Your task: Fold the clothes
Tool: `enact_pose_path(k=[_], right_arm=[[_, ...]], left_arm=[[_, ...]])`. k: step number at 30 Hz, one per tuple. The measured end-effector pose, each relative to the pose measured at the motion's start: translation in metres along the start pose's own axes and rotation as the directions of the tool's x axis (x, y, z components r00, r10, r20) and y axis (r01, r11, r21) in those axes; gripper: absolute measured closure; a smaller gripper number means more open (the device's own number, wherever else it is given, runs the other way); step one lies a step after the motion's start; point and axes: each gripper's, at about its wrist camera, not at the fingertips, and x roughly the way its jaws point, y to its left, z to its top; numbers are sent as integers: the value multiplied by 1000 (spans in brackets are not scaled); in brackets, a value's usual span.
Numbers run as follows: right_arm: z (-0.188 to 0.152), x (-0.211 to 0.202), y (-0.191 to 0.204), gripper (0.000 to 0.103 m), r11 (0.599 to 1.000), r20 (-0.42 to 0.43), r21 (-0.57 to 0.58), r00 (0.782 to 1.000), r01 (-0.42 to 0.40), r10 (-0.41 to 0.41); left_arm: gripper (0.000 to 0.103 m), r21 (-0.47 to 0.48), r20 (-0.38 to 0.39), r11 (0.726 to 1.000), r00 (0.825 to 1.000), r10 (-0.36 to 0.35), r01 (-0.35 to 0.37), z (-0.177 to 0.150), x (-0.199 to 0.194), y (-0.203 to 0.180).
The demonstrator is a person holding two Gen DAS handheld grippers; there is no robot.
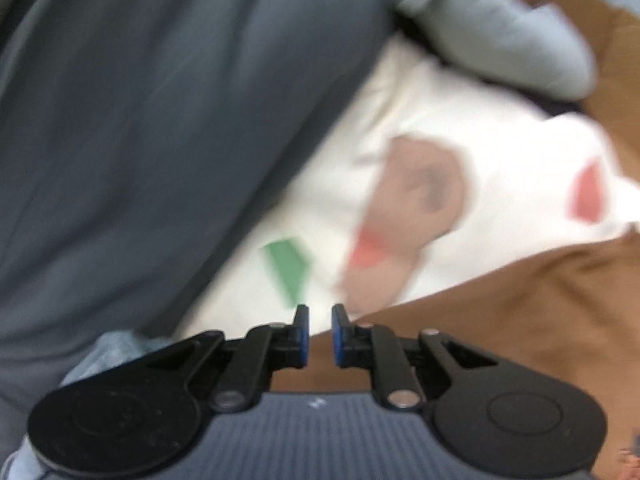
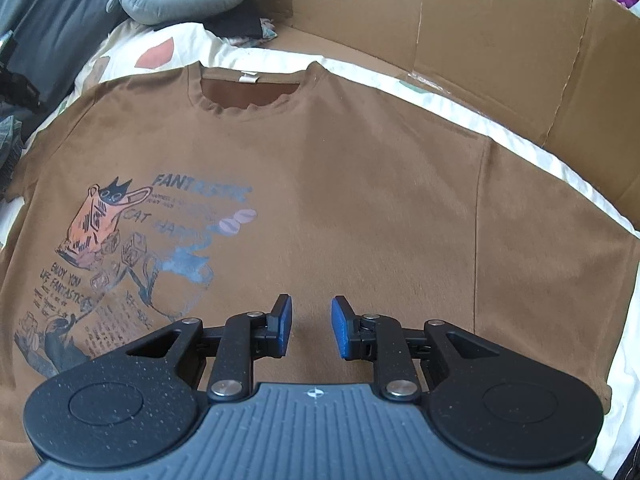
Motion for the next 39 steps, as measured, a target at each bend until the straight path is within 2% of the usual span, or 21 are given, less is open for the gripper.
enact_pose_path(k=[4,9,21,28,34,39], right_arm=[[3,2,-1,69,1000,8,-4,1000,12,-12],[7,8,-9,69,999,19,32,1000,17,-18],[25,37,-27,69,996,28,72,998,58,-60],[36,51,-38,69,994,48,49,994,95,-97],[56,56,-49,69,989,92,60,986,134,-139],[71,62,-59,69,983,109,85,979,164,-172]], left_arm=[[90,47,47,994,994,-101,99,-2,-11,-40],[92,83,78,982,982,-174,167,-12,-8,-82],[95,39,70,990,987,-141,139,8,42,-123],[98,26,79,994,991,-104,102,14,45,-128],[97,44,122,988,980,-155,151,5,23,-129],[97,97,140,974,966,-217,205,0,16,-148]])
